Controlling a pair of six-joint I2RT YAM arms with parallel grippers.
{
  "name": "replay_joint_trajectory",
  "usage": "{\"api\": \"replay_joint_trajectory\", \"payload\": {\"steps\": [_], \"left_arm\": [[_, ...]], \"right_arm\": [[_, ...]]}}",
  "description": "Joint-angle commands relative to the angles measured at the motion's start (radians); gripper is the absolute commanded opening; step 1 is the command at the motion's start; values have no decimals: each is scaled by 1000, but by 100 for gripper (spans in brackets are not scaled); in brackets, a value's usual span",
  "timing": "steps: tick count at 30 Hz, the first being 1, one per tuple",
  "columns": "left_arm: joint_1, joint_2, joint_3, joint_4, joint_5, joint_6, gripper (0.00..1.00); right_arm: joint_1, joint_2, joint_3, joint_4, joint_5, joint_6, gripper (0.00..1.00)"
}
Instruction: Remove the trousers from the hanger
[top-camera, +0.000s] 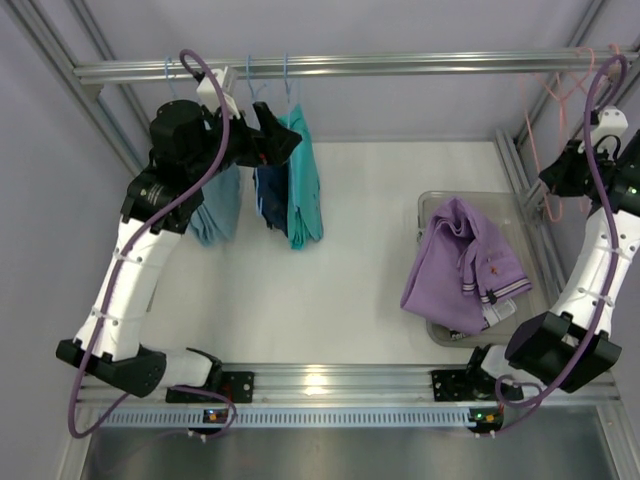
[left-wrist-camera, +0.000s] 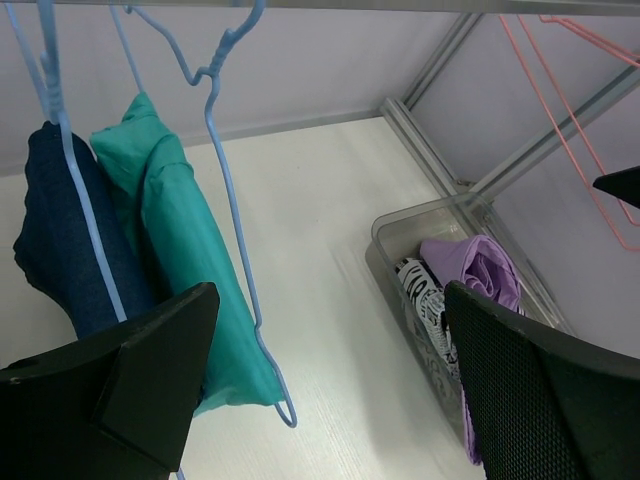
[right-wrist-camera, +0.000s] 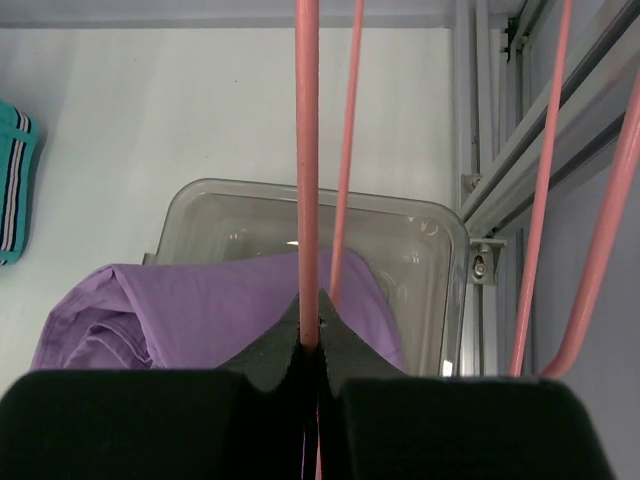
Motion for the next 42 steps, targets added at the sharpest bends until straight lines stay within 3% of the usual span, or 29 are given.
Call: {"api": "replay_joint_trajectory", "payload": {"steps": [1, 21, 33, 42], "left_arm": [[15, -28, -15, 17, -11, -11, 99], [22, -8, -34, 34, 6, -17, 99], [22, 8, -29, 30, 3, -17, 99], [24, 11, -34, 35, 4, -20, 99]], "right_arm": [[-22, 1, 54, 71, -15, 44, 0], [-59, -85, -32, 350, -175, 218, 0], [-63, -133, -64, 413, -182, 252, 0], [-77, -160, -47, 350, -138, 212, 0]]}}
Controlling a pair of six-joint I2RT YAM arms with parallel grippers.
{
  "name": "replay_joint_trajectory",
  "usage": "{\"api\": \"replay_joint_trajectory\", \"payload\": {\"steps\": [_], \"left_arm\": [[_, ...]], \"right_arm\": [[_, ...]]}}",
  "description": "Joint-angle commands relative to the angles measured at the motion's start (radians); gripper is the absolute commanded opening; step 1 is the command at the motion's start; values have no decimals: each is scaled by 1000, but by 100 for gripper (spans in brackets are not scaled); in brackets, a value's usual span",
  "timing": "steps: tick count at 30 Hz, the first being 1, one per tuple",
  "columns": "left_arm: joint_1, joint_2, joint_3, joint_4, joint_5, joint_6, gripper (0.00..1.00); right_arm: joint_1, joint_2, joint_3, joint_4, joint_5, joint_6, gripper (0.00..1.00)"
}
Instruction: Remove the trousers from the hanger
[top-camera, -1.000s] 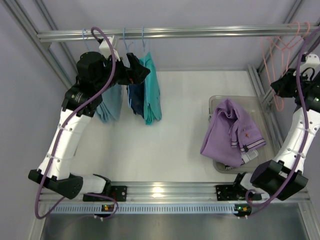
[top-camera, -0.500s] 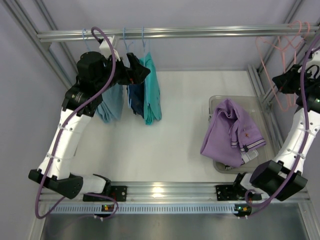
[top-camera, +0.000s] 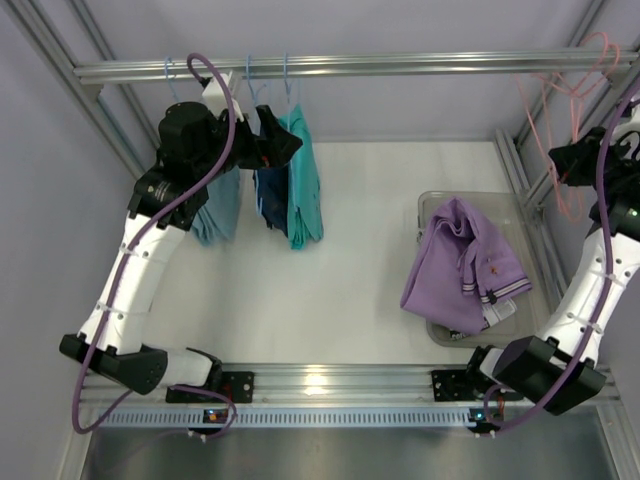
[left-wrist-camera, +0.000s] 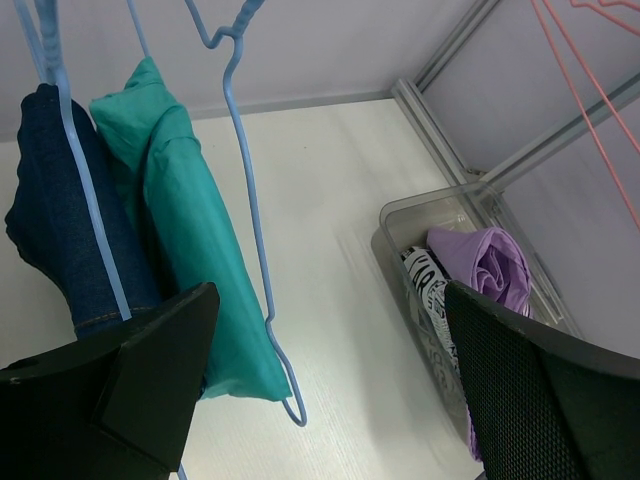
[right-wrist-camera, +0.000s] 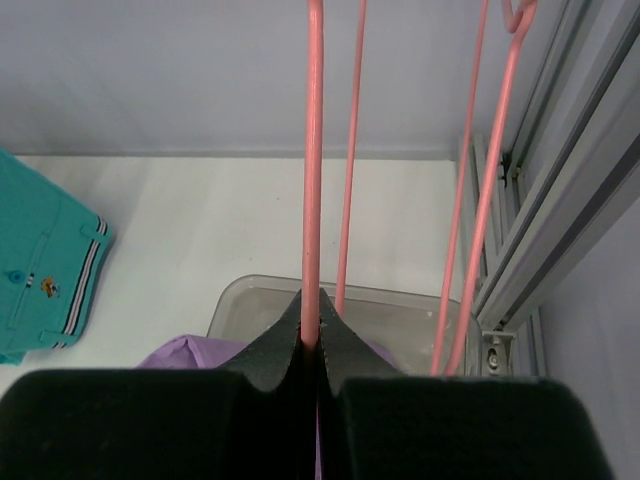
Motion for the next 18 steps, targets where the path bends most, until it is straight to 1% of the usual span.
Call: {"api": "replay_joint_trajectory", "payload": {"steps": [1, 4, 6, 9, 13, 16, 18], "left_arm": [[7, 4, 6, 36, 0, 2, 99], [7, 7, 6, 39, 9, -4, 99], [6, 10, 8, 41, 14, -9, 99], [6, 17, 14, 42, 19, -7, 99], [7, 22, 15, 41, 13, -1, 99], [6, 19, 9, 33, 5, 2, 99], [9, 13, 6, 29, -4, 8, 99]], "right_arm": [[-24, -40, 22, 53, 11, -29, 0], [-23, -12, 42, 52, 63, -11, 0], [-20, 59, 77, 23, 91, -6, 0], [-10, 162, 181, -20, 86, -23, 0], [28, 251, 247, -69, 80, -58, 0], [63, 277, 257, -128, 94, -109, 0], [72, 263, 216, -139, 102, -142, 0]]}}
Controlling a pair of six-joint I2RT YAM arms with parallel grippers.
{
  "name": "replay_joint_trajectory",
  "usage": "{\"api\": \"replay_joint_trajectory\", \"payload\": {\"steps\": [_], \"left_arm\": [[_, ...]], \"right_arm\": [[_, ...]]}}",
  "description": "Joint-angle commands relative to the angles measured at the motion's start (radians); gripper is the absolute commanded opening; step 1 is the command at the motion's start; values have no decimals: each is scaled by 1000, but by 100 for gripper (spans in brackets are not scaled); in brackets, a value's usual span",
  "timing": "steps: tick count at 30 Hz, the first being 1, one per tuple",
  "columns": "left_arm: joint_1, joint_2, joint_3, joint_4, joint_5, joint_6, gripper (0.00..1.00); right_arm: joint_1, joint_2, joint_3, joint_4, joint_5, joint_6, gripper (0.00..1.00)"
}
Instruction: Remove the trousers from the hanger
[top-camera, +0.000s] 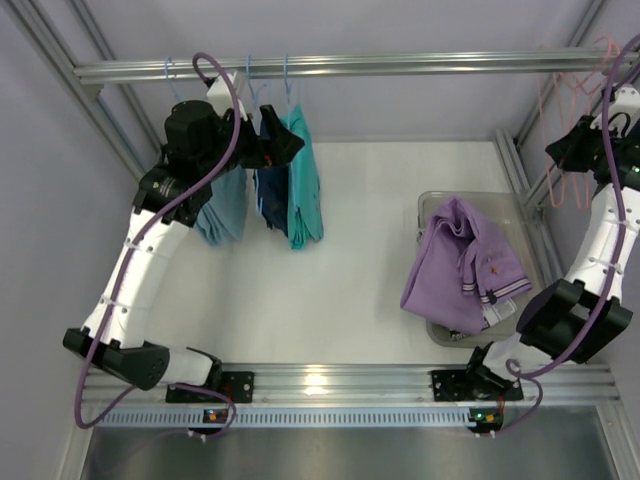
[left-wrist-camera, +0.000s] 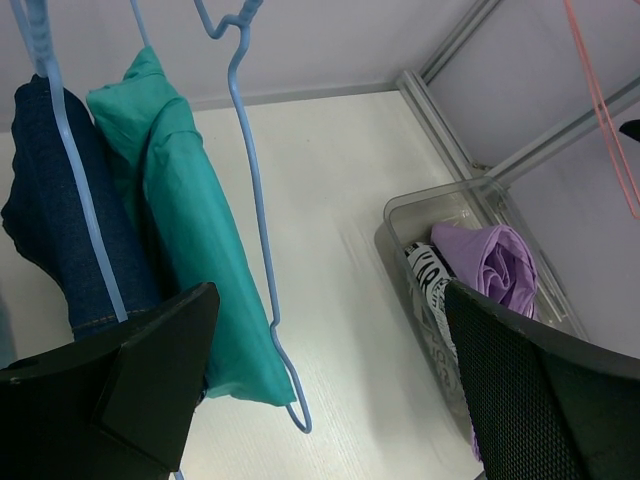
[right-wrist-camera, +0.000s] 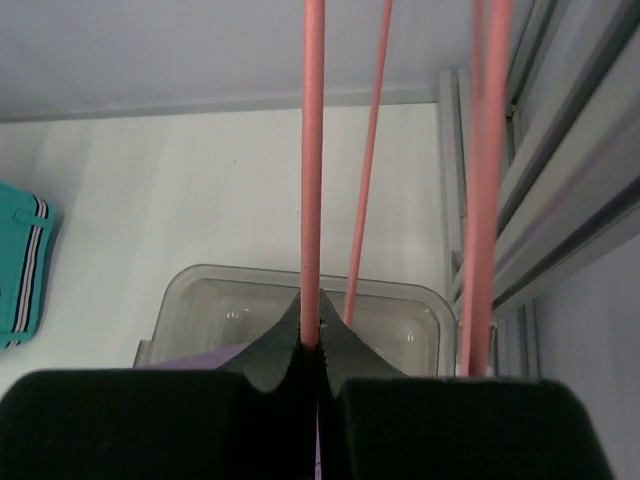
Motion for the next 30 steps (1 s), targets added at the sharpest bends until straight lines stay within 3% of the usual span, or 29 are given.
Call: {"api": "replay_joint_trajectory", "payload": {"steps": [1, 10, 13, 14, 17, 18, 25, 30], "left_arm": [[10, -14, -2, 27, -9, 9, 99], [25, -26, -22, 10, -1, 0, 97], [27, -22, -6, 4, -6, 16, 95], [25, -19, 6, -4, -9, 21, 94], [25, -6, 21, -7, -7, 33, 93], [25, 6, 27, -4, -3, 32, 91], [6, 80, 38, 45, -1, 35, 87], [-91, 113, 35, 114, -99, 76, 87]], "right_arm": [[30, -43, 2, -51, 3, -86, 0], [30, -169, -130, -93, -8, -168, 0], [28, -192, -118, -103, -11, -160, 25], [30, -198, -112, -110, -11, -157, 45], [30, -208, -87, -128, -8, -146, 76], [30, -211, -75, -131, -10, -137, 97], [30, -240, -27, -153, -30, -99, 99], [28, -252, 9, -189, -57, -82, 99]]}}
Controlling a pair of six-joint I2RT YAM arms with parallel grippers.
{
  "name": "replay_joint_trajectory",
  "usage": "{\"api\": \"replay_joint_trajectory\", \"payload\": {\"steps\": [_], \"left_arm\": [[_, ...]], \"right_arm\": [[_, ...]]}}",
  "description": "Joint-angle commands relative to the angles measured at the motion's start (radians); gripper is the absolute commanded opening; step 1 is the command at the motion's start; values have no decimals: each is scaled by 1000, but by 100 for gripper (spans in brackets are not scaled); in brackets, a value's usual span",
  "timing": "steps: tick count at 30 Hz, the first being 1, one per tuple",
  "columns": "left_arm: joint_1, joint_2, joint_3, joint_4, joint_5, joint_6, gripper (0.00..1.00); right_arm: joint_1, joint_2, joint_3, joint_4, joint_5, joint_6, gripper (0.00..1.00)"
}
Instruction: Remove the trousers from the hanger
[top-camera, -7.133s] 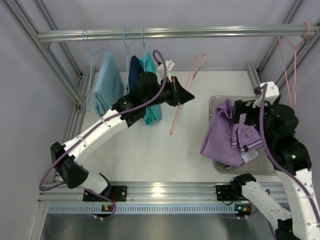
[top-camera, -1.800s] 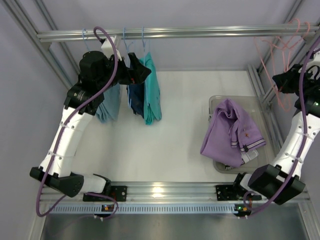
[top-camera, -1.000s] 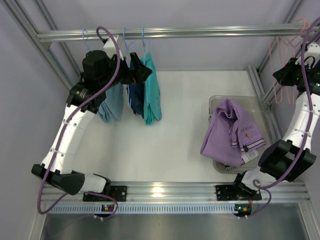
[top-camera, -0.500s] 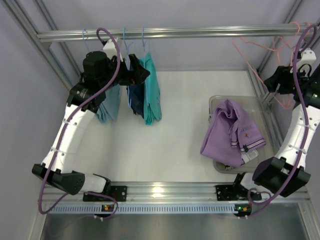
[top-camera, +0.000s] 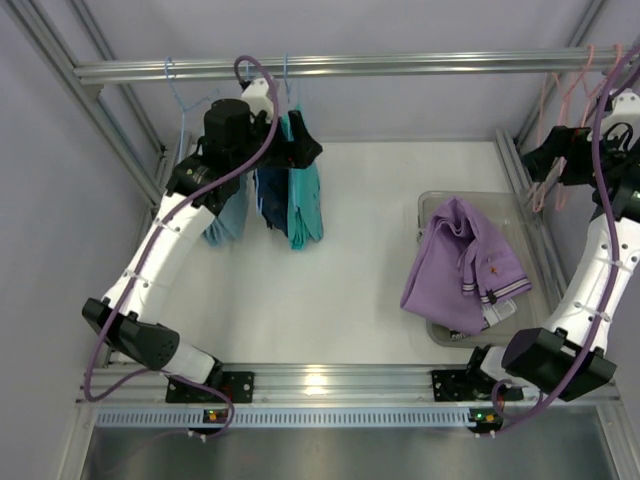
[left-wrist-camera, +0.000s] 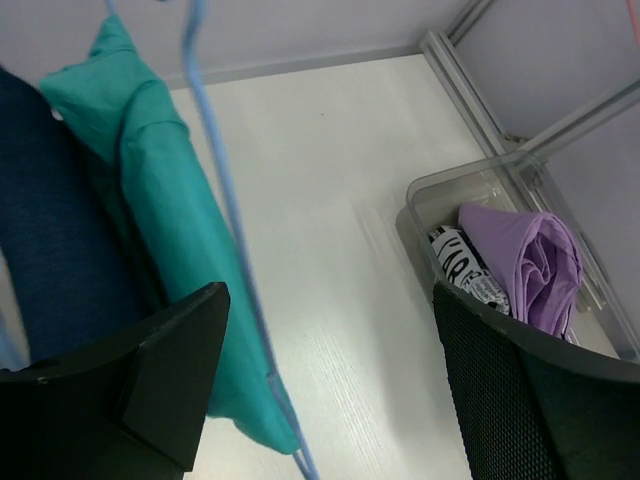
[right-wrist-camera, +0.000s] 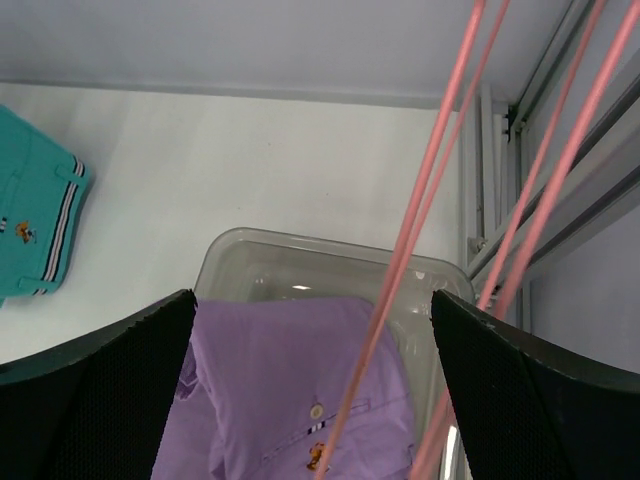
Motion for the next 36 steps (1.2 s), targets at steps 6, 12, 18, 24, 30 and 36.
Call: {"api": "replay_joint_trajectory", "payload": {"steps": [6, 12, 18, 24, 30, 36], "left_arm": [[-57, 51, -15, 187, -75, -37, 85], [-55, 48, -97, 329, 29, -158, 79], [-53, 33, -157, 442, 118, -270, 63], [-50, 16, -140, 492, 160, -326, 23], [-50, 15, -51, 472, 158, -373, 0], [-52, 16, 49, 483, 174, -433, 0]], "right_arm": [[7, -60, 120, -84, -95, 46, 99], [7, -83, 164, -127, -155, 62, 99], [7, -121, 140, -145, -247, 62, 99], [7, -160, 107, -133, -339, 78, 99], [8, -223, 19, -15, -447, 127, 99], [44, -236, -6, 11, -519, 63, 100]]}}
